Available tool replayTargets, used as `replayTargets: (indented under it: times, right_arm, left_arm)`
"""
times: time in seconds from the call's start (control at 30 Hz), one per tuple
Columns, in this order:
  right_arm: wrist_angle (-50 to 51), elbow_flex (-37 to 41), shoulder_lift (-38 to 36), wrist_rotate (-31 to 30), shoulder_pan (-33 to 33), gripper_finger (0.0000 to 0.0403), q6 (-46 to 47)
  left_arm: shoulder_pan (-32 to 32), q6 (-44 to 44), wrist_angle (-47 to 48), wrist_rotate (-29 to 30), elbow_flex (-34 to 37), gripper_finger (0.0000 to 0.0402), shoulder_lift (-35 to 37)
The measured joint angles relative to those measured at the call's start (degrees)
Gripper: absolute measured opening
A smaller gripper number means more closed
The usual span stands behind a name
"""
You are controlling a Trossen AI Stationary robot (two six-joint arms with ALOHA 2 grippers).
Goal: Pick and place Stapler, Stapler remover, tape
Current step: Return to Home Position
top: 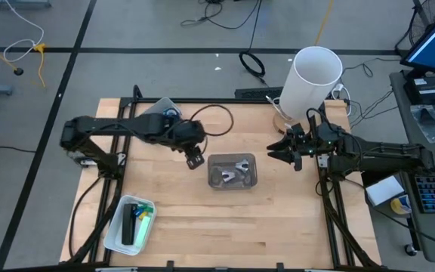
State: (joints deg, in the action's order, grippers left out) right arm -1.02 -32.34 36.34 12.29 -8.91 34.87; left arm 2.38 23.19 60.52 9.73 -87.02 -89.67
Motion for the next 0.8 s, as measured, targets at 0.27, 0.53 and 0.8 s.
replayTargets:
  times: [0.27,0.53,0.8]
  right_arm:
    - [-0.04,0.00,0.02,-0.08,0.00,0.0167,0.02]
    - [-0.49,0.00,0.15,-0.16,0.00,0.0167,-0.03]
    - [-0.48,0.00,0.13,-0.19,0.00,0.0167,-3.78]
  left_arm:
    - [-1.94,6.83,-20.14,-1.76,24.64,0.0191,15.32]
    - [-5.44,13.00,-37.05,1.60,44.80,0.0191,33.37]
    - [-7.97,13.12,-41.28,5.28,55.93,0.0191,48.48]
